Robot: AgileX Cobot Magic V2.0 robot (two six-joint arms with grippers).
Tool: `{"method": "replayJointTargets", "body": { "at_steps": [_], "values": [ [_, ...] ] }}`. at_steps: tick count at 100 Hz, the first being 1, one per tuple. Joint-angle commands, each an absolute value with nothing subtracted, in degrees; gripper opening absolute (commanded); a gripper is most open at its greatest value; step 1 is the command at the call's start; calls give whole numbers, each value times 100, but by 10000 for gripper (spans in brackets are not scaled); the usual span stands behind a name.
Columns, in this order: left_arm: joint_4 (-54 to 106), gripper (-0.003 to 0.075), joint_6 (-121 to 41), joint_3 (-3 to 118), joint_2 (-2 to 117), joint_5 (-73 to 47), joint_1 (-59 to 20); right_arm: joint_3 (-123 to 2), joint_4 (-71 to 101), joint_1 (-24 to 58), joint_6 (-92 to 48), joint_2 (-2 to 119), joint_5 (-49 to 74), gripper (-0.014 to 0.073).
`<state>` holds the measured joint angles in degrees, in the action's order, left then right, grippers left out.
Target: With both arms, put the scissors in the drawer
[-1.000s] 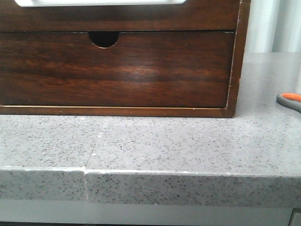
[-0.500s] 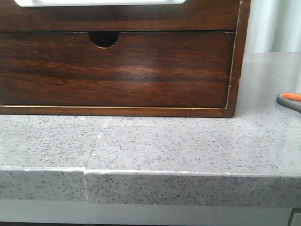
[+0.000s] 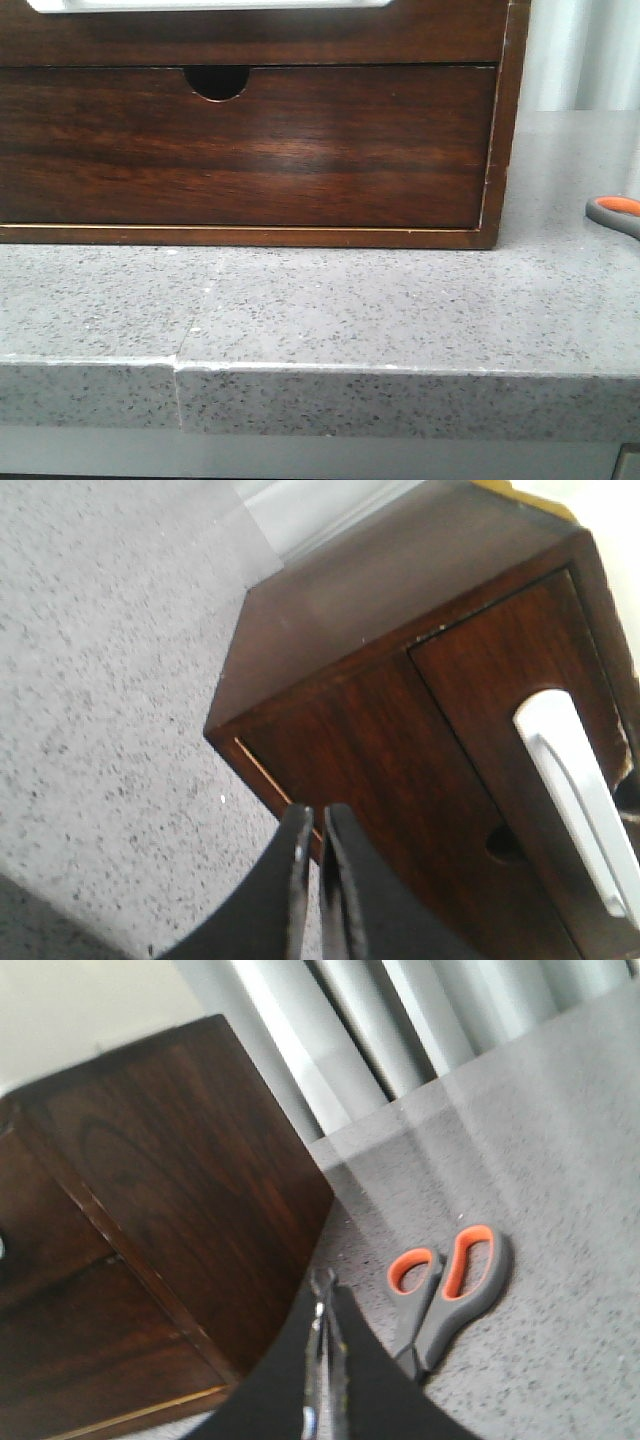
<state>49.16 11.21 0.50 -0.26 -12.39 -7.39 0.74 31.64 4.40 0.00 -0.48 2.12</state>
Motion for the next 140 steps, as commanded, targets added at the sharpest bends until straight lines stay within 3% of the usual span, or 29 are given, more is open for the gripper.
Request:
{"method": "replayJointTargets", "body": {
  "at_steps": [1, 27, 44, 51, 60, 67, 97, 140],
  "values": [
    [5014, -20, 990, 320, -163, -1218, -726, -48, 3392, 397, 0, -202, -214, -66],
    [4565, -19, 697, 1249, 1068, -2075, -726, -646, 3392, 397, 0, 354, 195, -8],
    [4980, -1, 518, 1819, 2147, -2199, -726, -990, 3418, 397, 0, 1186, 163, 143],
    [5540, 78, 141, 2086, 2515, -2360, -726, -1146, 3613, 397, 0, 1485, 191, 246],
    [6574, 237, -220, 2406, 2955, -2726, -726, -1346, 4024, 397, 0, 1795, 333, 384],
    [7397, 328, -491, 2600, 3319, -3058, -726, -1465, 4043, 397, 0, 1963, 439, 437],
    [9910, 348, -2105, 3164, 4746, -4003, -726, -1503, 4043, 397, 0, 2058, 446, 437],
    [10638, 348, -2784, 3587, 6248, -4942, -726, -1503, 4043, 397, 0, 2058, 421, 437]
  ]
}}
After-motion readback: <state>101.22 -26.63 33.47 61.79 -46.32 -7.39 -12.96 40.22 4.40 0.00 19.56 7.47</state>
